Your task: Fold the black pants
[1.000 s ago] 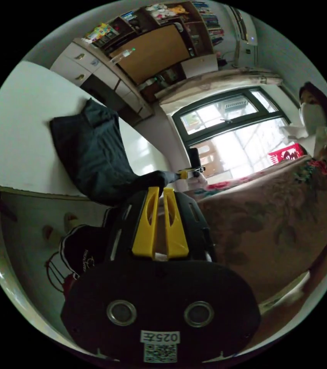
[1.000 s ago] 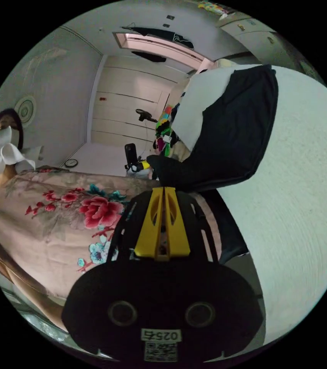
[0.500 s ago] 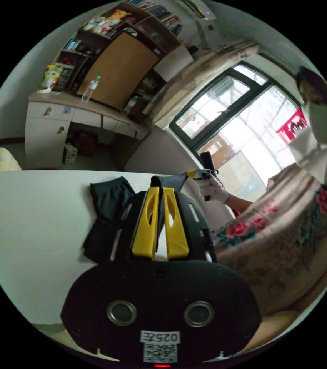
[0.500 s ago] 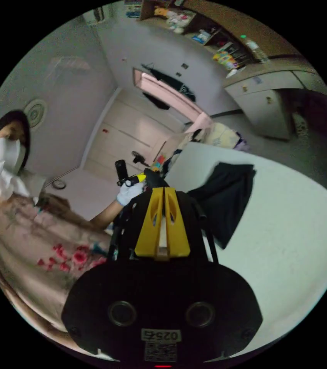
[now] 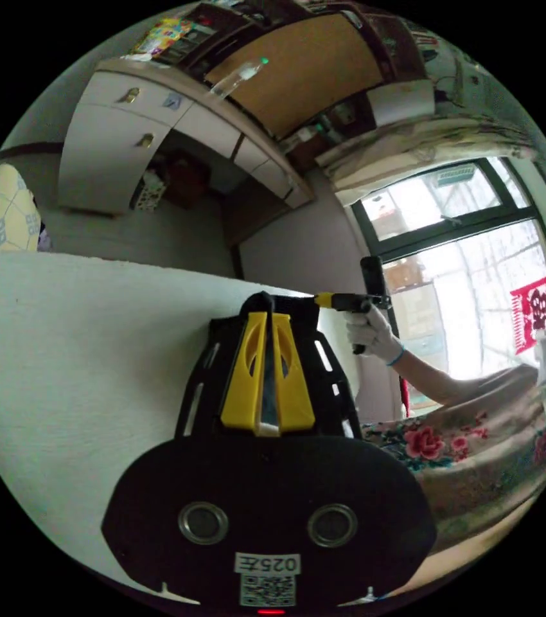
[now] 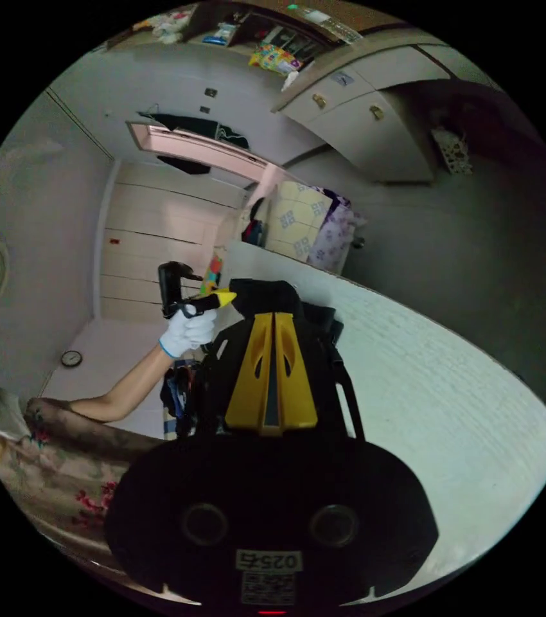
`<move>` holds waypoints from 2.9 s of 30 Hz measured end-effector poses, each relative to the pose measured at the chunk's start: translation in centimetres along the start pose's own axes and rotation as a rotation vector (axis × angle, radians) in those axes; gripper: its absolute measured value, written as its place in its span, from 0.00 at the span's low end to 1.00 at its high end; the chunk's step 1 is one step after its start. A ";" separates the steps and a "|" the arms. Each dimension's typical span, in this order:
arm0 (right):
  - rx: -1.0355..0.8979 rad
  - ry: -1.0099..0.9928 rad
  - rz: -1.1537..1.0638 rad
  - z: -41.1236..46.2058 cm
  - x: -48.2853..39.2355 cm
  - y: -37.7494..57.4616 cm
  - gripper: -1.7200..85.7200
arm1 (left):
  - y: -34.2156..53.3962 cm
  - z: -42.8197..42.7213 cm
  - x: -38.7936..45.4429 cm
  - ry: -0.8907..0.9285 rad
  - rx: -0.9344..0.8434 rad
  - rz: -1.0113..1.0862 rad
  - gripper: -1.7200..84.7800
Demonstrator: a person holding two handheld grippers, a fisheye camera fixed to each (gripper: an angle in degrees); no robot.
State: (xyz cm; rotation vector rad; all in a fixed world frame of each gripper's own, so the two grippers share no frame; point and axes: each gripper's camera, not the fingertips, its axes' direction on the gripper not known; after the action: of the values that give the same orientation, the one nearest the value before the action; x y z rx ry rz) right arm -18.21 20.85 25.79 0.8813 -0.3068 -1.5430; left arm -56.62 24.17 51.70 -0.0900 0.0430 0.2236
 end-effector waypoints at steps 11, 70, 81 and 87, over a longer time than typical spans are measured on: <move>0.178 -0.356 -0.507 -13.1 -20.9 -5.5 0.01 | 3.5 -22.6 16.9 0.040 0.492 0.607 0.01; -0.583 0.387 -0.480 12.8 2.9 23.0 0.19 | 27.0 -3.9 -7.2 -0.564 -0.054 -0.174 0.11; -0.630 0.423 -0.468 15.0 4.7 24.6 0.04 | 27.5 -5.9 -9.3 -0.457 -0.025 -0.227 0.00; -0.602 0.416 -0.523 12.7 2.1 26.1 0.01 | 28.9 -8.2 -8.7 -0.386 0.053 -0.292 0.00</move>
State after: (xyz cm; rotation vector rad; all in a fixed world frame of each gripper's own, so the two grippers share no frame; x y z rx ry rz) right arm -7.62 10.04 50.67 0.7964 0.7094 -1.7275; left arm -71.78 49.55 41.61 0.0009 -0.3463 -0.0547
